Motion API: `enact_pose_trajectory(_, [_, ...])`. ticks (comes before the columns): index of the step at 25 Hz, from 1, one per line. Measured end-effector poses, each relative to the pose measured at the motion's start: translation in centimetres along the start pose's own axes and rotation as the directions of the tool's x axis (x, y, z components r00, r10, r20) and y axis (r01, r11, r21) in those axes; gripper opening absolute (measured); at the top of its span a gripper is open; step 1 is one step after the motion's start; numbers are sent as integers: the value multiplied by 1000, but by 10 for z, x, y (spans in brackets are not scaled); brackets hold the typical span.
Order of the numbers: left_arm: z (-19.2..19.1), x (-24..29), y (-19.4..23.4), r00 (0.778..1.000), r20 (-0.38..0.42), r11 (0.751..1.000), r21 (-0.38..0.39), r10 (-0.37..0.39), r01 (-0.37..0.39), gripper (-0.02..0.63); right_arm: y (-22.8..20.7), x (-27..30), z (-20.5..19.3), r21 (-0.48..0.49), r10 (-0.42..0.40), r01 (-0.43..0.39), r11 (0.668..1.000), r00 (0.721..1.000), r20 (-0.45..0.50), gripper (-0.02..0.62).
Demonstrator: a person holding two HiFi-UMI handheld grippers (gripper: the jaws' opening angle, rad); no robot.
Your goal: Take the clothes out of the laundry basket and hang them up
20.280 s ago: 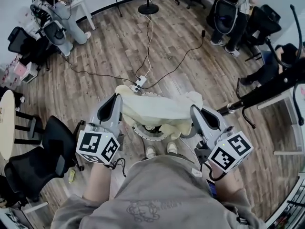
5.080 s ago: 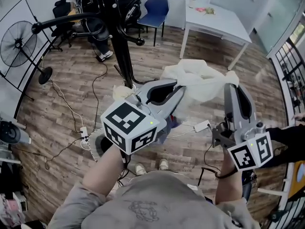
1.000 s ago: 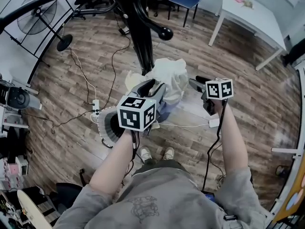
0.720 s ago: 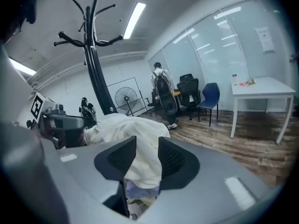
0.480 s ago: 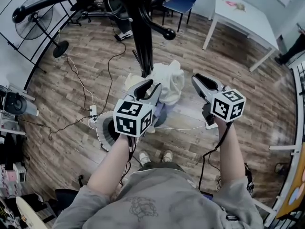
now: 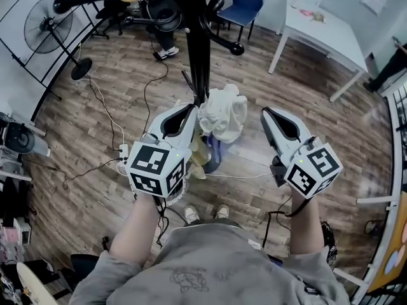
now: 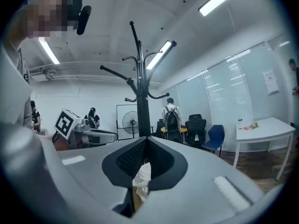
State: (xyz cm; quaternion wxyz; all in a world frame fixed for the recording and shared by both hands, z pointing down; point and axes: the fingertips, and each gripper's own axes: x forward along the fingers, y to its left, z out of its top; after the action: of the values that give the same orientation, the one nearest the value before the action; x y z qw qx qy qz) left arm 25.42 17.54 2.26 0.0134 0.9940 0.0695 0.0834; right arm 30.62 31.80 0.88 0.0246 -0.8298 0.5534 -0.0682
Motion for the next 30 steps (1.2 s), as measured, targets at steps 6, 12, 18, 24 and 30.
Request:
enact_pose_trajectory(6, [16, -38, 9, 999, 39, 999, 46, 20, -22, 0, 32, -10, 17, -24, -11, 11, 1000, 1000, 26, 28])
enact_pose_trajectory(12, [3, -68, 14, 998, 26, 996, 66, 52, -53, 0, 63, -17, 14, -56, 19, -18, 998, 1000, 20, 26])
enact_pose_trajectory(18, [-20, -88, 26, 997, -17, 996, 47, 80, -80, 0, 90, -10, -8, -61, 76, -78, 995, 996, -43, 26])
enact_pose_trajectory(24, [-36, -110, 32, 993, -41, 994, 32, 108, -107, 0, 115, -6, -29, -80, 107, -116, 990, 989, -99, 26])
enact_pose_trajectory(30, [-39, -119, 36, 991, -48, 992, 17, 126, -126, 0, 124, -2, -33, -67, 135, -143, 987, 984, -115, 26])
